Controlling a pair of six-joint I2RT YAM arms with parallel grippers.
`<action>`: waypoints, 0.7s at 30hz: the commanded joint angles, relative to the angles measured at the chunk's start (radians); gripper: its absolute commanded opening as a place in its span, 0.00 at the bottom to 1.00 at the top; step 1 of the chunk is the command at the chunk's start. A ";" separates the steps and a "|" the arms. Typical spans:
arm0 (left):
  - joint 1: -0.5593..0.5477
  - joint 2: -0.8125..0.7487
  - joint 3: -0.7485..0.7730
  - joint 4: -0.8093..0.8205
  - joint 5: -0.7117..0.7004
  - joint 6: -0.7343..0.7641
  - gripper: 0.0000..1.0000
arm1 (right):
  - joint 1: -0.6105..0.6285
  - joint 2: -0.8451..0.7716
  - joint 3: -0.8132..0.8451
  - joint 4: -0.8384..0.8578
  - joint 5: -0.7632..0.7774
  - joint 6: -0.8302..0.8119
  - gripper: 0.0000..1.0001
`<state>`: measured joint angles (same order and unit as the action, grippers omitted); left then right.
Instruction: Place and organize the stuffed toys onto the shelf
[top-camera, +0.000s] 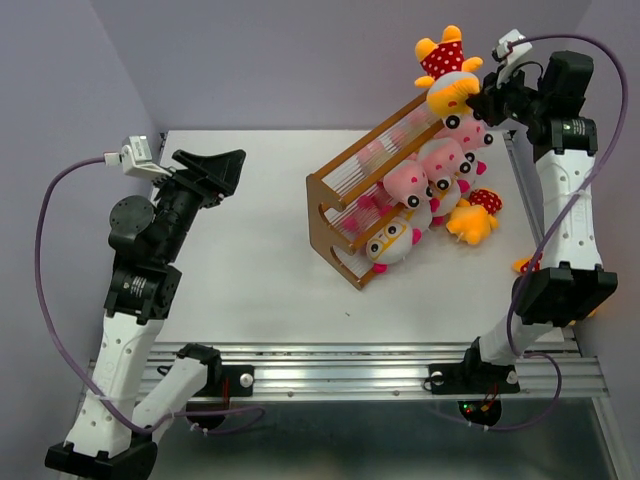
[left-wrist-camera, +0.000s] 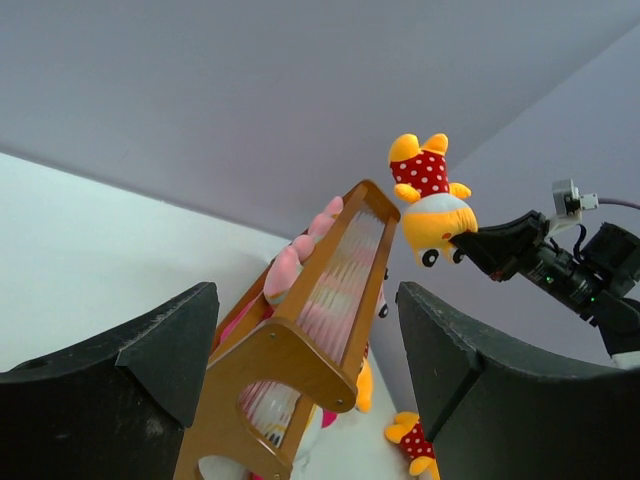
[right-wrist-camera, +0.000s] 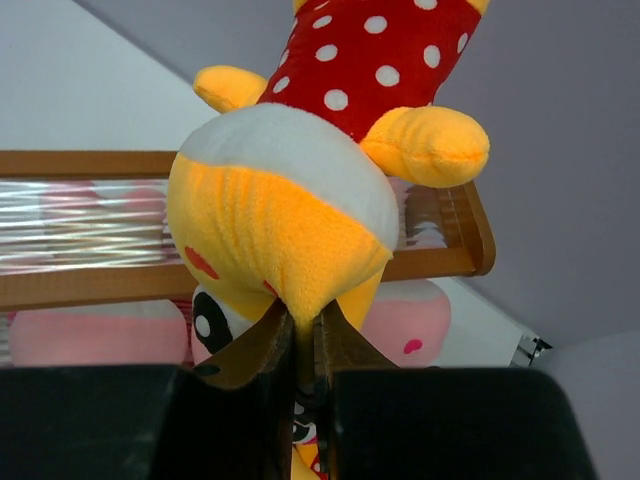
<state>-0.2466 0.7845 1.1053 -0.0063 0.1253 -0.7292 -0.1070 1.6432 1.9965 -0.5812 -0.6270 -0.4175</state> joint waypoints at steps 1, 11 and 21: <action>0.007 -0.042 -0.024 0.008 -0.015 0.051 0.83 | -0.043 0.019 0.044 -0.043 -0.068 -0.116 0.11; 0.007 -0.062 -0.059 -0.017 -0.018 0.056 0.83 | -0.066 0.130 0.097 -0.034 -0.220 -0.149 0.15; 0.009 -0.068 -0.070 -0.026 -0.026 0.053 0.83 | -0.076 0.221 0.162 -0.025 -0.194 -0.126 0.29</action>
<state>-0.2447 0.7372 1.0531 -0.0624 0.1081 -0.6975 -0.1757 1.8622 2.1086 -0.6430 -0.8188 -0.5461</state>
